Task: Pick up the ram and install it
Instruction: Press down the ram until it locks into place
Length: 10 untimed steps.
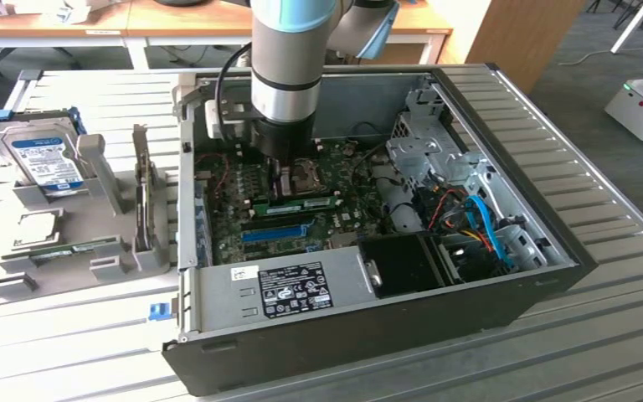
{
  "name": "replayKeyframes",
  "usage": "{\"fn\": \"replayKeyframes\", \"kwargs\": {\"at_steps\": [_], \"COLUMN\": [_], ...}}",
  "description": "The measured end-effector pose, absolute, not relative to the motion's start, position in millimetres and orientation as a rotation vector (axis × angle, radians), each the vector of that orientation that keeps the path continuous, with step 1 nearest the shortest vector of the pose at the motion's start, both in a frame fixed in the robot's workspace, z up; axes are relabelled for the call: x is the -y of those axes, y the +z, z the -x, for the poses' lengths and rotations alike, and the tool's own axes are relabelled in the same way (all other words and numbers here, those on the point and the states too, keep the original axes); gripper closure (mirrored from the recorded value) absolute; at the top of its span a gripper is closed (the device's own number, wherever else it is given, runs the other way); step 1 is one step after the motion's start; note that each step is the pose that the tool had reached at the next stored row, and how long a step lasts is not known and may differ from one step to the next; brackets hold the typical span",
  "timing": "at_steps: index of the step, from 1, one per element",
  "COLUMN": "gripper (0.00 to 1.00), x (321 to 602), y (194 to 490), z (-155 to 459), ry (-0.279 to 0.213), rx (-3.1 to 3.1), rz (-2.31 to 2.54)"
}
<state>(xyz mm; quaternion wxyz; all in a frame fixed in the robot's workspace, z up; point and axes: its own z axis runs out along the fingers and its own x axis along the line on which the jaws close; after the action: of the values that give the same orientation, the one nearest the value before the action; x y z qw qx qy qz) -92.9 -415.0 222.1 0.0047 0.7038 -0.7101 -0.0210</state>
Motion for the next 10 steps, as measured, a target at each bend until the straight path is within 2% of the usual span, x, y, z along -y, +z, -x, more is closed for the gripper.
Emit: {"fn": "replayKeyframes", "kwargs": {"at_steps": [10], "gripper": [0.89], "x": [415.0], "y": [243.7], "z": [92.9], "ry": [-0.066], "rx": [2.224], "rz": [-2.204]}}
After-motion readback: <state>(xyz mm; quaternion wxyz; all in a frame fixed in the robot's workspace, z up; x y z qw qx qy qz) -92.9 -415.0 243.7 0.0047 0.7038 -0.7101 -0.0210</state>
